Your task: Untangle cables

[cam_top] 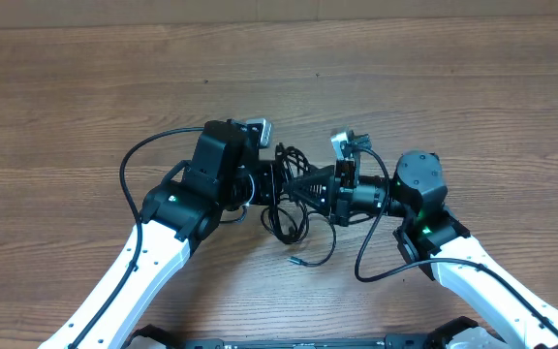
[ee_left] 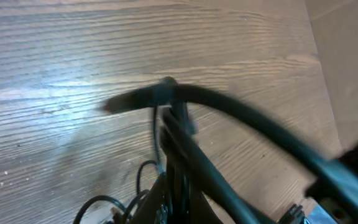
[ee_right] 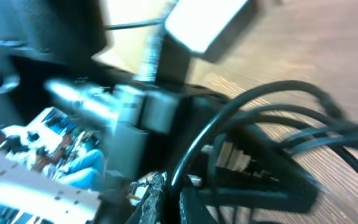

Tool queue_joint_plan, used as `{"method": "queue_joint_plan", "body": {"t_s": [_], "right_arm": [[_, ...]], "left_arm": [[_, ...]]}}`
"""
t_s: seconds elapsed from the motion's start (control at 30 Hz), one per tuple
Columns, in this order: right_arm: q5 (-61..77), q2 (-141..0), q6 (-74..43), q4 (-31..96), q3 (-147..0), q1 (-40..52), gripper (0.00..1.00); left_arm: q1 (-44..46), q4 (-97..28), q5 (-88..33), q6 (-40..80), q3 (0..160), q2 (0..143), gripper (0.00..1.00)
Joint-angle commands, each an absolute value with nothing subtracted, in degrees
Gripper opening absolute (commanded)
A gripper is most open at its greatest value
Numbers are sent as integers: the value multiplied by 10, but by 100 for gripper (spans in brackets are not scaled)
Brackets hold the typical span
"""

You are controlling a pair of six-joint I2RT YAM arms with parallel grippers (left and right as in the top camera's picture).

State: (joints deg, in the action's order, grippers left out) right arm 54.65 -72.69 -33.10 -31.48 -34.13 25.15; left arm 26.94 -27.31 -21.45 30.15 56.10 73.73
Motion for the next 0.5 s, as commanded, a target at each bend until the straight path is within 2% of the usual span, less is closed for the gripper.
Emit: {"method": "queue_joint_plan", "body": {"t_s": [0.0,0.23,0.33,0.47], "right_arm": [[619,-721,-330,-371,-349,254,4],[627,-721,-329,-390,-349,254,4],[627,-721,-330,-390,-349,254,4],[599,-721,-346,-370,-349,253,4]], "left_arm": [[270,-296,-159,336,571,735,4],[270,-354,-92,380,571,735,4],[267,-387,-43,441,571,735,4],[262,-394,-40,455,571,735,4]]}}
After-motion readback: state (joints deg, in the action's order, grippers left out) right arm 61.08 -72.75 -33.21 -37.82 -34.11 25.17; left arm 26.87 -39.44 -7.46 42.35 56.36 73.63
